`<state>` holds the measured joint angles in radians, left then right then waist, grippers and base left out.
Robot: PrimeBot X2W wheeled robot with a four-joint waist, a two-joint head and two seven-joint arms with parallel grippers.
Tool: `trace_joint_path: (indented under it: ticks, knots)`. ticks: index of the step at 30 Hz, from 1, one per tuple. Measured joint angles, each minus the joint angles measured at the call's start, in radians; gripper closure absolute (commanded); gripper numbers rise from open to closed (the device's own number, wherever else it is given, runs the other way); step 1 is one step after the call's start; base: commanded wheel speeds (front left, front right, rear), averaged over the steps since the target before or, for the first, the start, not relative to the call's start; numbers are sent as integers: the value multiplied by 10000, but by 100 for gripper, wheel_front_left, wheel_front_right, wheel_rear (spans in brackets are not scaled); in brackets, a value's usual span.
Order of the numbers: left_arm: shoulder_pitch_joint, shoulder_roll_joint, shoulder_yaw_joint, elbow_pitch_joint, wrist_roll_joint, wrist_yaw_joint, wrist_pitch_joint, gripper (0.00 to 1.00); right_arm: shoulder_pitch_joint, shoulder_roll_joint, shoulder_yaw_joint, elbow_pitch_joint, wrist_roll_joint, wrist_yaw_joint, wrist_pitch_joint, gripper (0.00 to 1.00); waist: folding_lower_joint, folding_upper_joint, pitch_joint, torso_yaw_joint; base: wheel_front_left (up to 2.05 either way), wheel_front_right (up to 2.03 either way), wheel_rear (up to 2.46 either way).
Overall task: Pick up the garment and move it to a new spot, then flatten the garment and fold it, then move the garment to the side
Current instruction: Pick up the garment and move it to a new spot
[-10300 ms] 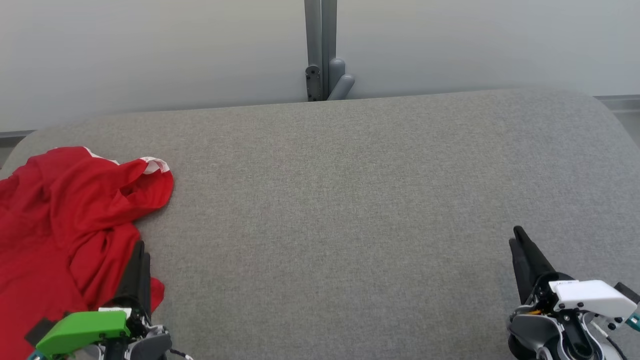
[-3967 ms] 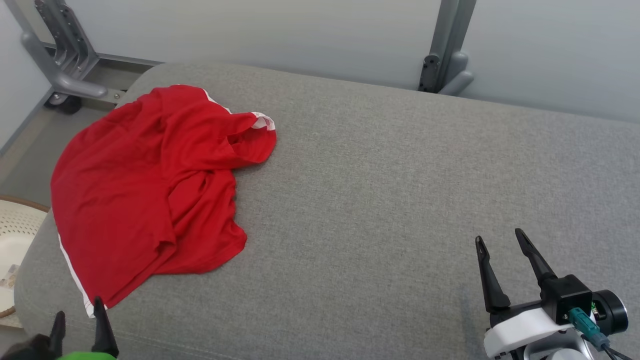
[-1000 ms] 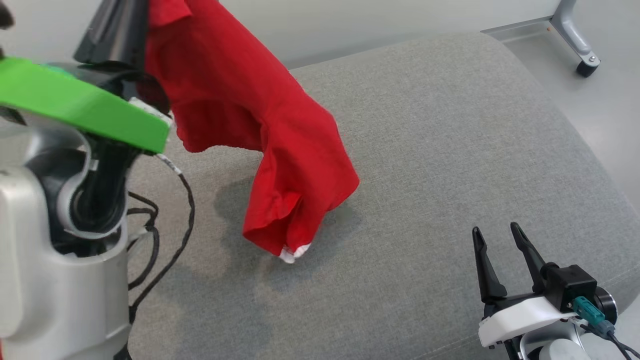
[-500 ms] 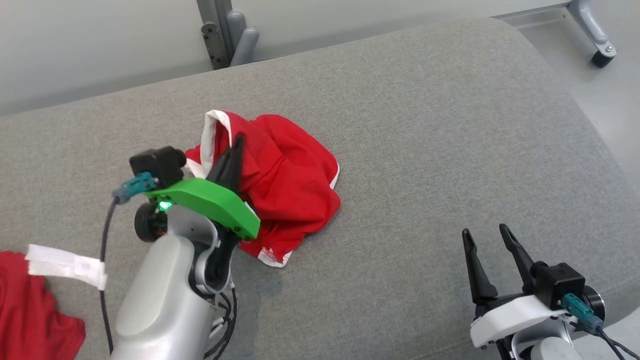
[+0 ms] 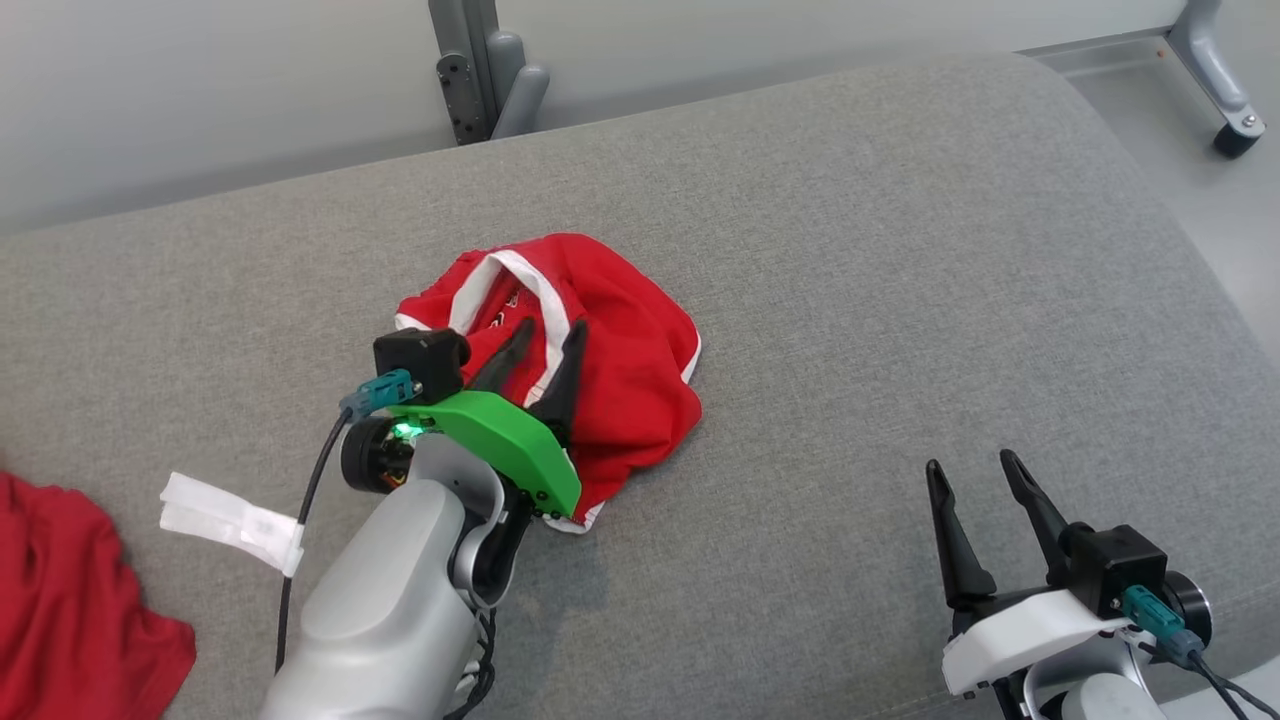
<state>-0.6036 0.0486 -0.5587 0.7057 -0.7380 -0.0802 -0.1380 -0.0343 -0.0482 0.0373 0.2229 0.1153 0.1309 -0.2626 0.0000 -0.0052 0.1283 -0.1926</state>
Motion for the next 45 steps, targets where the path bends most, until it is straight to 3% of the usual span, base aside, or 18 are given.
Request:
trace_joint_path:
  ticks: [6,11,15,16,17,25,33,45]
  knots:
    - [646,226,-144,-1141,267,46,-836,0,223,0,-224,-290,-180,0,0,0,0,0,-220,204,0,0,0]
    - [1854,1037,-115,-2867,1283,777,-1189,0,427,-4,-506,-686,-407,-2,0,0,0,0,-374,582,0,0,0]
    - [3021,1446,115,-4182,1916,1108,-1235,0,501,2,-639,-976,-541,0,0,0,0,0,-469,982,0,0,0]
    - [3298,1557,251,-4468,2117,1218,-1241,0,501,2,-686,-1051,-579,0,0,0,0,0,-485,1086,0,0,0]
    - [4439,1785,940,-5254,3014,1377,-1244,0,563,0,-821,-1220,-725,-2,0,0,0,0,-552,1511,0,0,0]
    - [6004,1440,2220,-5758,4182,1204,-1246,0,918,4,-940,-1281,-991,0,0,0,0,0,-767,2251,0,0,0]
    - [6985,888,3653,-5670,4834,422,-1246,0,1115,-2,-1005,-1266,-1009,0,0,0,0,0,-1168,2861,0,0,0]
    - [7280,581,5032,-5436,5382,-263,-1246,0,1325,0,-974,-1164,-1080,0,0,0,0,0,-1360,2877,0,0,0]
